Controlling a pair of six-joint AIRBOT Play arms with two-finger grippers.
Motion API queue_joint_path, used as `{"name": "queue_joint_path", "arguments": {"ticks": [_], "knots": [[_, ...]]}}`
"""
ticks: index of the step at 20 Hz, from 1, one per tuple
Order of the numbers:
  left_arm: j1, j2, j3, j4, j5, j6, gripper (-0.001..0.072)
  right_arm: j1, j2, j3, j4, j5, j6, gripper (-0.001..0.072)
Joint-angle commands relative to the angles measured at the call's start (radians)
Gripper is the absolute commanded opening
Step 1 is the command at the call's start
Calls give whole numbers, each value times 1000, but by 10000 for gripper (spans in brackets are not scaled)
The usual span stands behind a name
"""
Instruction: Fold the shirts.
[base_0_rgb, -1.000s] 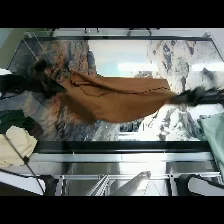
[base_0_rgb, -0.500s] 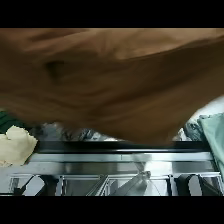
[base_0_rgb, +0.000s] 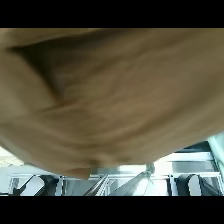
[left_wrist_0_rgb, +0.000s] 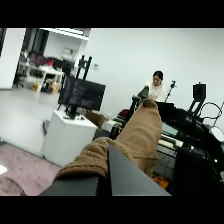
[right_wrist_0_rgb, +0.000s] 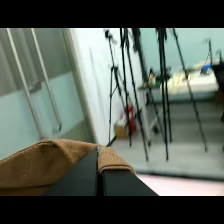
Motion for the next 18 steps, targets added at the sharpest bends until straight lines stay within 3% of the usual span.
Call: {"name": "queue_joint_path", "arguments": {"ticks": [1, 3, 6, 10, 14, 18], "knots": [[-200, -154, 2, 333, 43, -14, 20, 60, -124, -98, -32, 100, -2, 19], [-313, -263, 2, 437, 112, -12, 20, 159, -195, -209, -82, 24, -42, 19], [-425, -471, 10, 566, 254, -8, 20, 337, -369, -324, -153, -218, -100, 19], [-499, -830, 201, 656, 274, -61, 17, 476, -730, -306, -71, -463, -228, 18], [-524, -1089, 460, 661, 329, -137, 15, 478, -1008, -179, 91, -470, -348, 18], [-520, -1207, 625, 662, 459, -172, 16, 477, -1178, -5, 115, -438, -354, 18]]}}
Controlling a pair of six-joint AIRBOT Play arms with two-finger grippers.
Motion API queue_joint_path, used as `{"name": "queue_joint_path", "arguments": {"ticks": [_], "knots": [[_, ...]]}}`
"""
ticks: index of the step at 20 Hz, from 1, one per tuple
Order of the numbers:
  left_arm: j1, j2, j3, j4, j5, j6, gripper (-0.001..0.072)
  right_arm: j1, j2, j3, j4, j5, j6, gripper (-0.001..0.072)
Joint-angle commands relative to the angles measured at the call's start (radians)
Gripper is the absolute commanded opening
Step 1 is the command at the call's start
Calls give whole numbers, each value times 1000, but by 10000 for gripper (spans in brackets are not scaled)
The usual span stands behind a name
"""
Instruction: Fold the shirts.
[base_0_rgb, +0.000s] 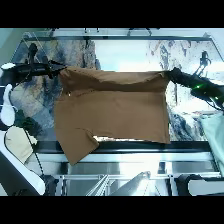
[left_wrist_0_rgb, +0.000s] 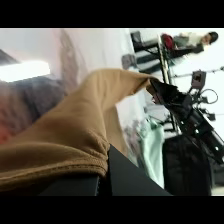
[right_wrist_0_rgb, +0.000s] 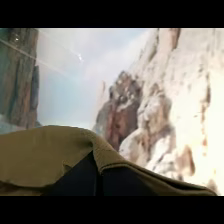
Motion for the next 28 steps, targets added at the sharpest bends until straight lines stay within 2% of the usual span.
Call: {"name": "queue_joint_path", "arguments": {"ticks": [1, 3, 5, 8, 11, 14, 19, 23, 26, 27, 28], "knots": [[-4, -113, 117, 14, 110, -43, 16, 5, -161, 136, 43, 34, -33, 18], [2, -114, 83, 15, 88, -42, 16, -9, -187, 163, 38, 108, -34, 18], [23, -114, 74, 87, 21, -44, 16, -48, -187, 163, -27, 197, -14, 17], [47, -112, 75, 191, -78, -85, 16, -129, -187, 163, -217, 339, 90, 18], [41, -112, 73, 237, -119, -105, 16, -159, -192, 162, -376, 368, 149, 18], [14, -112, 74, 298, -135, -106, 16, -153, -210, 161, -397, 367, 157, 18], [-29, -112, 74, 494, -168, -106, 9, -153, -252, 161, -435, 401, 164, 18], [-40, -107, 75, 508, -169, -106, -1, -154, -259, 162, -468, 466, 175, 19], [-39, -88, 75, 509, -172, -107, 0, -154, -246, 162, -554, 502, 231, 19], [-39, -78, 75, 512, -185, -107, 25, -155, -241, 162, -581, 513, 249, 30], [-35, -68, 75, 512, -190, -123, 214, -156, -237, 162, -608, 527, 265, 159]]}}
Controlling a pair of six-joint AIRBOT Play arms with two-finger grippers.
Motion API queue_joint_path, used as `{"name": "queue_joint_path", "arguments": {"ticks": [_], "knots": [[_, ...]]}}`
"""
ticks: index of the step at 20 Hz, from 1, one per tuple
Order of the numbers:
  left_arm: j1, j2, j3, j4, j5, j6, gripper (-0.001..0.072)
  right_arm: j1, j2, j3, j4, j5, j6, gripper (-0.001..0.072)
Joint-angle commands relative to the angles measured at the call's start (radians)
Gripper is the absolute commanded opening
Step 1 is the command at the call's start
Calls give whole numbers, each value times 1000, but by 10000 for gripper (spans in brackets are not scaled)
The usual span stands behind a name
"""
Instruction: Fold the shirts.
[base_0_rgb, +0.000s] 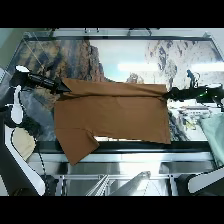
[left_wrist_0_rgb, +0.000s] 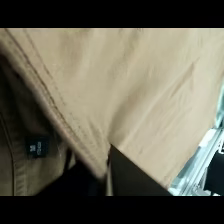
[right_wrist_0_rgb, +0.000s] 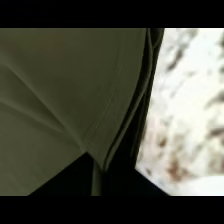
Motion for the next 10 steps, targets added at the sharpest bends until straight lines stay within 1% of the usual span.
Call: {"name": "queue_joint_path", "arguments": {"ticks": [1, 5, 7, 8, 10], "knots": [[7, 36, 1, 13, -16, -58, 288, -5, 19, 2, -117, 64, 87, 294], [54, 134, 1, 13, -20, -122, 288, -48, 106, 3, -324, 232, 229, 298], [92, 206, -5, 13, -44, -153, 288, -85, 166, 0, -417, 335, 282, 298], [107, 247, -31, 13, -50, -161, 287, -104, 193, -8, -436, 365, 301, 299], [130, 337, -126, 15, -57, -163, 287, -142, 259, -43, -439, 387, 301, 299]]}}
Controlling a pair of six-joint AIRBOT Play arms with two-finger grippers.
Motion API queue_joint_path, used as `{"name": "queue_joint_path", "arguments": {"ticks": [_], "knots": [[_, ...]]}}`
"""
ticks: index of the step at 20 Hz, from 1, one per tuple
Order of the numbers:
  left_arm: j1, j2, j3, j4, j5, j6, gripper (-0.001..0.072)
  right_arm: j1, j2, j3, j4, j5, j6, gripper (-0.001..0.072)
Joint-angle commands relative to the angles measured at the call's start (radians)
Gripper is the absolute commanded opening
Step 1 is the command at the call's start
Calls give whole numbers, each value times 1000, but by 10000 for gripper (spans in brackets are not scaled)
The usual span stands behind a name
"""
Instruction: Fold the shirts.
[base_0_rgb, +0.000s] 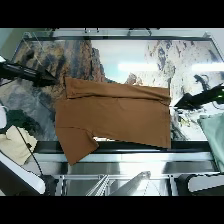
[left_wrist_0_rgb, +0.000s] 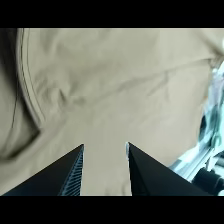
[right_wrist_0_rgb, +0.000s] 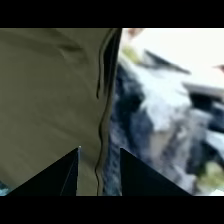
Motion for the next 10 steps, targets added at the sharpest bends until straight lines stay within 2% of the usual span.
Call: {"name": "queue_joint_path", "arguments": {"ticks": [1, 3, 5, 9, 10], "knots": [[42, 157, -151, 28, -18, -26, 287, -61, 114, -58, -82, 93, 52, 299], [43, 274, -349, 161, -16, -9, 287, -89, 191, -174, -80, 61, 51, 299], [43, 398, -589, 275, 27, 39, 287, -93, 272, -355, -61, -30, 52, 444], [77, 575, -951, 409, 118, 66, 287, -89, 358, -666, 47, -191, 44, 441], [89, 603, -1002, 420, 149, 66, 288, -80, 357, -703, 54, -229, 46, 414]]}}
